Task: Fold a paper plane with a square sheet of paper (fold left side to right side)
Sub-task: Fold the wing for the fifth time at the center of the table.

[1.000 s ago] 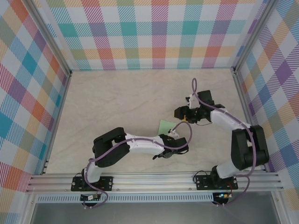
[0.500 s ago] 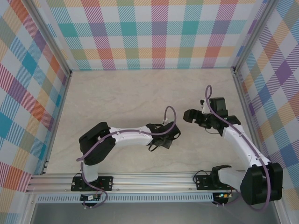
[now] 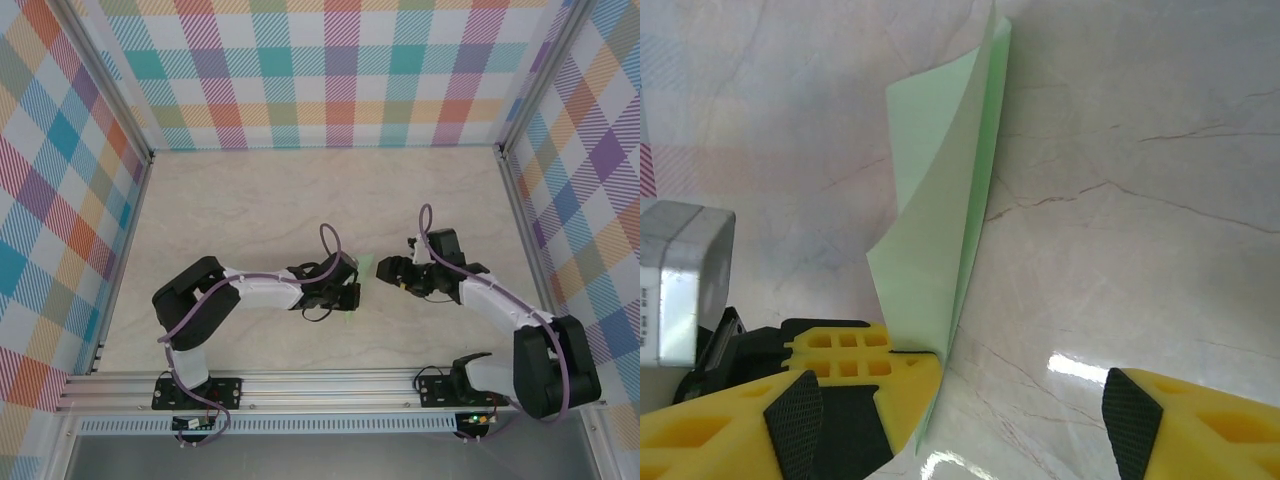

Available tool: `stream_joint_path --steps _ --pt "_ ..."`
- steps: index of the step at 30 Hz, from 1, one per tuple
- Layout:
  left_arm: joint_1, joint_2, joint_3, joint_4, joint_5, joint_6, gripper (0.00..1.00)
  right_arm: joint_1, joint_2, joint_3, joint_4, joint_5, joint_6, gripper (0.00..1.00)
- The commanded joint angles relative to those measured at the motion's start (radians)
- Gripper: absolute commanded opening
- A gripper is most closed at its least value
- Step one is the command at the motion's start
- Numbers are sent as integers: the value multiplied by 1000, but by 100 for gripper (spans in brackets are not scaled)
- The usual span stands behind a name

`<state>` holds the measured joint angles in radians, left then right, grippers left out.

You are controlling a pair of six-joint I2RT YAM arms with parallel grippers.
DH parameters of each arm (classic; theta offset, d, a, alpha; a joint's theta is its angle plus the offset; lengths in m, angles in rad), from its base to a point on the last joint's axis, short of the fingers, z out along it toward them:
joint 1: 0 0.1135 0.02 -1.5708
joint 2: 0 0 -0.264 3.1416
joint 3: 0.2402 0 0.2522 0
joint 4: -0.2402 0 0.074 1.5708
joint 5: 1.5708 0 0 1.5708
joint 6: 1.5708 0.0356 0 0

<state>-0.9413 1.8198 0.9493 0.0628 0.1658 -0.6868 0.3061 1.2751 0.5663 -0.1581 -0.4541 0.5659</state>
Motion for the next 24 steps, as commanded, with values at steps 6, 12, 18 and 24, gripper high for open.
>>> stream_joint_path --steps 6,12,18,24 --pt "60 -59 -91 201 100 -112 0 77 110 13 157 0 69 66" --pt "91 -56 -162 331 139 -188 0 129 210 74 182 29 94 61" --pt "104 -65 -186 359 143 -205 0 139 279 114 209 50 120 57" --pt "113 -60 -203 386 150 -227 0 142 324 139 215 66 142 52"
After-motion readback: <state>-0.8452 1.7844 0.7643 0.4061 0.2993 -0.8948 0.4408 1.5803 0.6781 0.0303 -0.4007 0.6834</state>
